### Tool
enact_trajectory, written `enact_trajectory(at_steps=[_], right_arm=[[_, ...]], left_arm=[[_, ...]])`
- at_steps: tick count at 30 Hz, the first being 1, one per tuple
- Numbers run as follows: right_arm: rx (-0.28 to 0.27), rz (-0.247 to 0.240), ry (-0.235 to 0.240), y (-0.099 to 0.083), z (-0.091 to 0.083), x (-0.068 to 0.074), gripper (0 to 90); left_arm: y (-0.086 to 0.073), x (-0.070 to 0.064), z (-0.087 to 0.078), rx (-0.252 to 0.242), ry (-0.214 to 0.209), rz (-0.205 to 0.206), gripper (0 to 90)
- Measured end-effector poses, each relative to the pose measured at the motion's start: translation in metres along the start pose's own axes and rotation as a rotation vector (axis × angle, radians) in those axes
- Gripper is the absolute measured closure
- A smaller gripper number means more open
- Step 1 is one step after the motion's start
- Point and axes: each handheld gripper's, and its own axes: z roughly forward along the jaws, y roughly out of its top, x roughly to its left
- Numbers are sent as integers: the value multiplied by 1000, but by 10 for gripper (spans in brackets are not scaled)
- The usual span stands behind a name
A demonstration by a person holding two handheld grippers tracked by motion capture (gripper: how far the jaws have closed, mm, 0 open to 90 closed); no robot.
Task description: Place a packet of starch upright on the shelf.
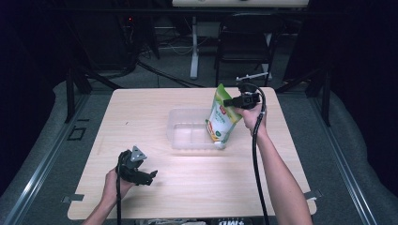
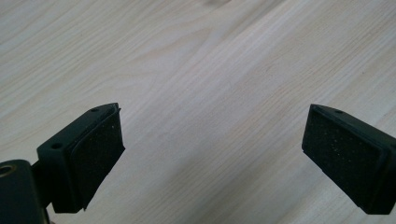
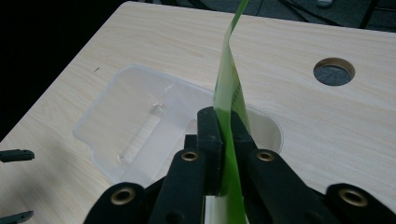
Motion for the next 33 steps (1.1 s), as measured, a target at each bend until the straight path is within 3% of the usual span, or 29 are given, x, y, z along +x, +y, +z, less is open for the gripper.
enact_trajectory(at_steps=[7, 12, 23, 30, 33], right_arm=[[-7, 15, 7, 0, -4, -3, 790], [-10, 20, 17, -1, -12, -6, 595], [-5, -69, 16, -11, -44, 2, 251], [-16, -132, 23, -36, -72, 12, 148], [3, -166, 17, -53, -82, 18, 120]], left_arm=[[0, 0, -1, -2, 6, 0, 51], [1, -1, -1, 2, -5, 0, 51], [1, -1, -1, -5, 2, -1, 51], [1, -2, -1, -1, 5, 5, 51], [2, -2, -1, -2, 6, 3, 51]])
